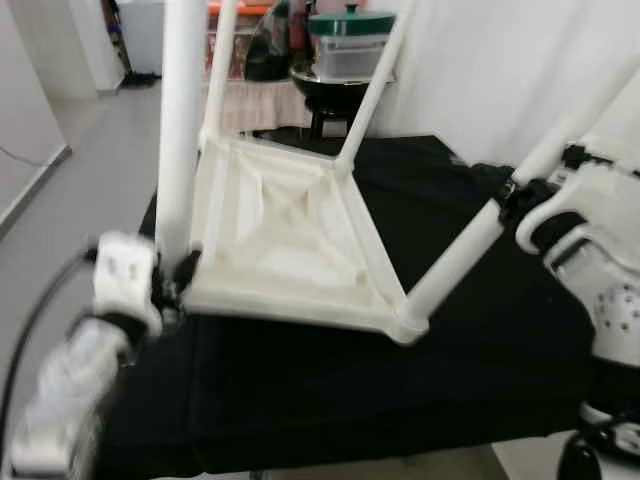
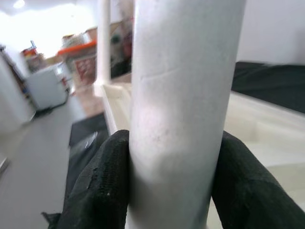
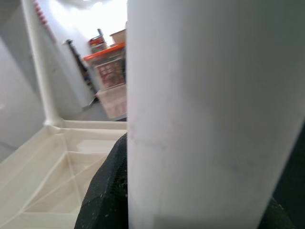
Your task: Building children table
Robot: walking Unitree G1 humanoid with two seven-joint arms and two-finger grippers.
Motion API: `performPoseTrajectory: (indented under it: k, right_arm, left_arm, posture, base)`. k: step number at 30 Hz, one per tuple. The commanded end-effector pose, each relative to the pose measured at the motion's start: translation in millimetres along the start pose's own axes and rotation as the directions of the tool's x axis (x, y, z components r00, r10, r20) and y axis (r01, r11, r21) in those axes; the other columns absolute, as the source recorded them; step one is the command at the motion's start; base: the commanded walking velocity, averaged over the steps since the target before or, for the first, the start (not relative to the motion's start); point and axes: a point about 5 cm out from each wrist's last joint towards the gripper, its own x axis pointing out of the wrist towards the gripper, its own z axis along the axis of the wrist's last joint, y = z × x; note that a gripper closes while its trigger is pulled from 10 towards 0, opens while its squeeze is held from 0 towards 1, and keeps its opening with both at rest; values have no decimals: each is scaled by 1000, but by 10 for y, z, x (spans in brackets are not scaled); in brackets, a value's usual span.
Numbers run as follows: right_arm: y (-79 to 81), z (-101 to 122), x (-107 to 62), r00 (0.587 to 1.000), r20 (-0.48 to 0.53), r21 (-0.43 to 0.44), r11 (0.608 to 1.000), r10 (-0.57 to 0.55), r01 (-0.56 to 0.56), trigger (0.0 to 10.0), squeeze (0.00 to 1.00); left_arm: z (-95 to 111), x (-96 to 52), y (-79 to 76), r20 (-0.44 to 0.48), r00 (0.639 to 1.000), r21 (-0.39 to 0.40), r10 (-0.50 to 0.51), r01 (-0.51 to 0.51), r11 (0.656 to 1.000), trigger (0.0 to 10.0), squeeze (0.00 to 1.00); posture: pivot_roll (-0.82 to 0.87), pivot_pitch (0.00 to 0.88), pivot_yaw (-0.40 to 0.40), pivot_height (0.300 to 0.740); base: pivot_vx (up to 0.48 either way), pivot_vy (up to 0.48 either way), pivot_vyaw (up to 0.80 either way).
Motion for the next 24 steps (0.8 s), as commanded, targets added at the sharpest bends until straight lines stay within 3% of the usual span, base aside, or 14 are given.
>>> performPoseTrajectory:
  k: [1, 2, 3, 5, 7, 8, 10, 14, 15, 16, 17, 20, 22, 24]
  right_arm:
    - [-371, -359, -27, 948, -134, -68, 957, -290, 283, 0, 0]
    - [-292, -535, 44, 939, -186, -30, 957, -290, 290, 0, 0]
    - [-292, -535, 44, 939, -186, -30, 957, -290, 290, 0, 0]
    - [-143, -902, 240, 920, -270, 86, 944, -284, 317, 0, 0]
    - [-143, -902, 240, 920, -270, 86, 944, -284, 317, 0, 0]
    - [-147, -1075, 314, 897, -305, 136, 918, -319, 373, 0, 0]
    - [-162, -1234, 344, 869, -342, 162, 888, -358, 430, 0, 0]
    - [-180, -1384, 349, 843, -375, 174, 863, -386, 473, 0, 0]
    - [-233, -1508, 322, 808, -404, 186, 827, -428, 531, 0, 0]
    - [-233, -1508, 322, 808, -404, 186, 827, -428, 531, 0, 0]
    - [-283, -1628, 272, 769, -441, 190, 789, -463, 585, 0, 0]
    - [-339, -1728, 210, 730, -465, 180, 754, -501, 632, 0, 0]
    - [-404, -1946, 72, 658, -510, 140, 702, -554, 699, 0, 0]
    - [-404, -1946, 72, 658, -510, 140, 702, -554, 699, 0, 0]
  left_arm:
    - [756, -35, 306, 336, 938, -12, 91, -92, 996, 10000, 0]
    - [1020, 57, 382, 404, 913, -5, 57, -60, 998, 10000, 0]
    - [1020, 57, 382, 404, 913, -5, 57, -60, 998, 10000, 0]
    - [1660, 278, 445, 536, 842, 40, -59, 45, 998, 10000, 0]
    - [1660, 278, 445, 536, 842, 40, -59, 45, 998, 10000, 0]
    - [1953, 384, 416, 590, 799, 62, -118, 101, 993, 10000, 0]
    - [2175, 476, 362, 624, 763, 79, -172, 157, 984, 10000, 0]
    - [2342, 566, 277, 645, 729, 80, -228, 232, 969, 10000, 0]
    - [2457, 663, 157, 651, 700, 68, -293, 331, 941, 10000, 675]
    - [2457, 663, 157, 651, 700, 68, -293, 331, 941, 10000, 675]
    - [2513, 734, 35, 648, 674, 54, -354, 423, 905, 10000, 1000]
    - [2528, 779, -90, 637, 648, 49, -418, 507, 861, 10000, 1000]
    - [2474, 855, -262, 607, 626, 25, -490, 601, 799, 10000, 1000]
    - [2474, 855, -262, 607, 626, 25, -490, 601, 799, 10000, 1000]
  posture:
    - [-35, 0, -11, 740]
    - [-18, 0, -8, 740]
    - [-18, 0, -8, 740]
    - [6, 0, 13, 740]
    - [6, 0, 13, 740]
    - [14, 0, 28, 740]
    - [17, 0, 49, 740]
    - [17, 0, 70, 740]
    - [21, 0, 95, 740]
    - [21, 0, 95, 740]
    - [9, 0, 111, 740]
    - [-4, 0, 131, 740]
    - [-7, 0, 142, 740]
    - [-7, 0, 142, 740]
  base:
    - [0, 0, 0]
    - [0, 0, 0]
    - [0, 0, 0]
    - [0, 0, 0]
    - [0, 0, 0]
    - [0, 0, 0]
    - [0, 0, 0]
    - [0, 0, 0]
    - [0, 0, 0]
    - [0, 0, 0]
    - [0, 0, 0]
    - [0, 0, 0]
    - [0, 0, 0]
    - [0, 0, 0]
